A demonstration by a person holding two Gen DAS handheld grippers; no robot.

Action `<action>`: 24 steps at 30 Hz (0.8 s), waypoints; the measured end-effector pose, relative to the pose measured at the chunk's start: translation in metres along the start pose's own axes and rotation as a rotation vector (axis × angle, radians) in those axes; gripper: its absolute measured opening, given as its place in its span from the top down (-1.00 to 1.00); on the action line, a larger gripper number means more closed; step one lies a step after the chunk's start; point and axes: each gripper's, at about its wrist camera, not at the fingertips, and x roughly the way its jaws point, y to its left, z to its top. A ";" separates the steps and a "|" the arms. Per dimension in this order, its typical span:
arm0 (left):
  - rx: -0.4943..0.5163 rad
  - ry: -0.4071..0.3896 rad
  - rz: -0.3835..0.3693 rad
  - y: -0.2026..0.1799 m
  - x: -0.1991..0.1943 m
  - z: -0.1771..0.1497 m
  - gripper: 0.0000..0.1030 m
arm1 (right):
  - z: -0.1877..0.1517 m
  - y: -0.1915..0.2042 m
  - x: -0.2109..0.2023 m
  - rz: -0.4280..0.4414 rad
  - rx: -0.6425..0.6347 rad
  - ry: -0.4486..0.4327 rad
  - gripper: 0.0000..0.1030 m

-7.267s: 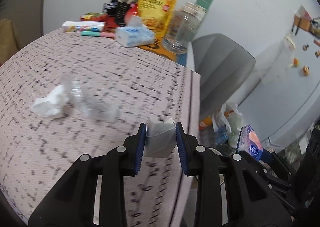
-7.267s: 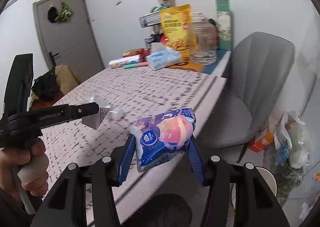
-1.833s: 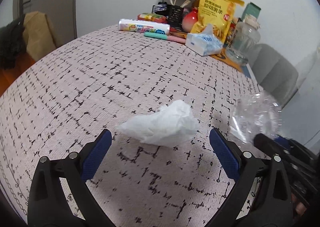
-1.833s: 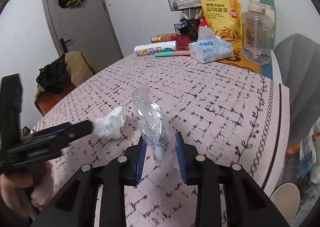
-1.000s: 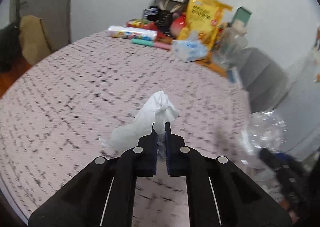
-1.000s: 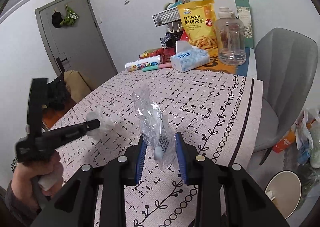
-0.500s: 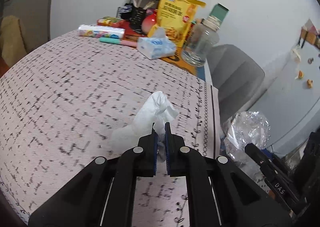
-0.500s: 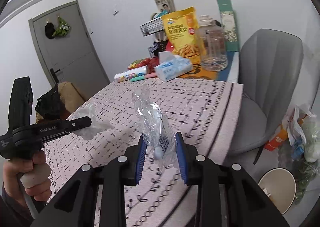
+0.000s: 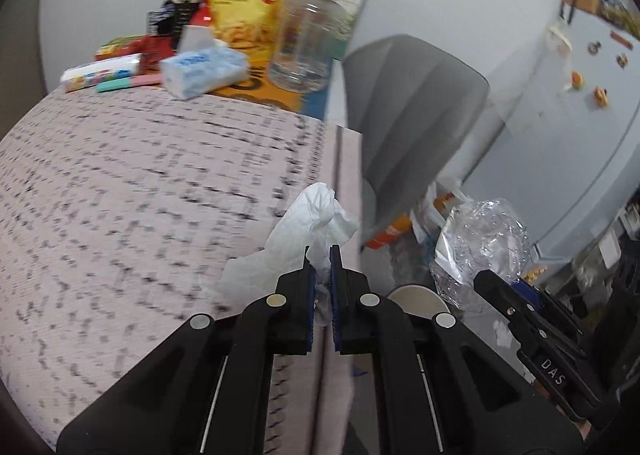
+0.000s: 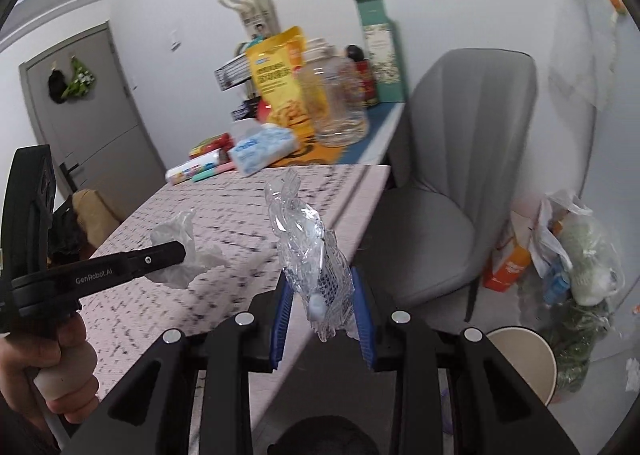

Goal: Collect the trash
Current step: 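Carry the bottle and tissue with both tools toward the floor bin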

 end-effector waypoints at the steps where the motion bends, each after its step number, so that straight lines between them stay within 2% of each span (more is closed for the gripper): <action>1: 0.013 0.009 -0.005 -0.009 0.006 -0.001 0.86 | -0.001 -0.007 0.000 -0.008 0.009 0.000 0.43; 13: 0.124 0.118 -0.031 -0.086 0.077 -0.011 0.86 | -0.029 -0.122 0.006 -0.120 0.175 0.032 0.43; 24: 0.173 0.237 -0.071 -0.134 0.141 -0.030 0.86 | -0.062 -0.214 0.024 -0.230 0.316 0.076 0.43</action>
